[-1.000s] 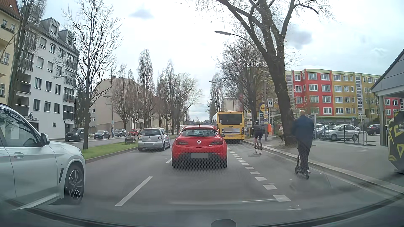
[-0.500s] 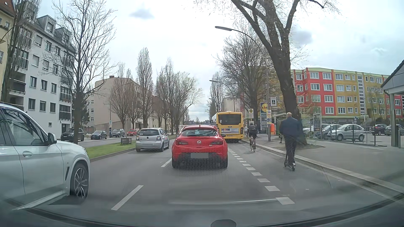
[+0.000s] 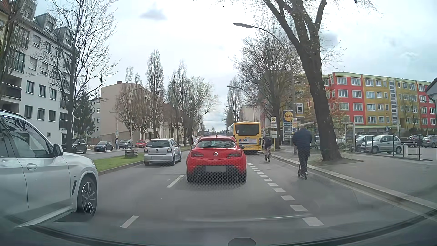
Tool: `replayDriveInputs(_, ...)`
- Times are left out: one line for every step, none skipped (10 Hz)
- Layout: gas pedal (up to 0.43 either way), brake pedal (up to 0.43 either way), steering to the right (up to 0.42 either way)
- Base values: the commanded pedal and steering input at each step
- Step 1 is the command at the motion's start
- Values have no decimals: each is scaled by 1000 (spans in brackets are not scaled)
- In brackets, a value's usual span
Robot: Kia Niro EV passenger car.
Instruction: Follow the waypoints while adhering to traffic rules and regulations
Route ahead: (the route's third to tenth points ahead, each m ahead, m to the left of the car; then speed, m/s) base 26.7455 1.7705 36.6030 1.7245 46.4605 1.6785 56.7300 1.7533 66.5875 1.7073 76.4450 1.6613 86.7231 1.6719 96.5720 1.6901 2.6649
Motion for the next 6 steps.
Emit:
replayDriveInputs(67, 0, 5)
replayDriveInputs(67, 0, 5)
replayDriveInputs(67, 0, 5)
replayDriveInputs(79, 0, 5)
replayDriveInputs(79, 0, 6)
replayDriveInputs(98, 0, 6)
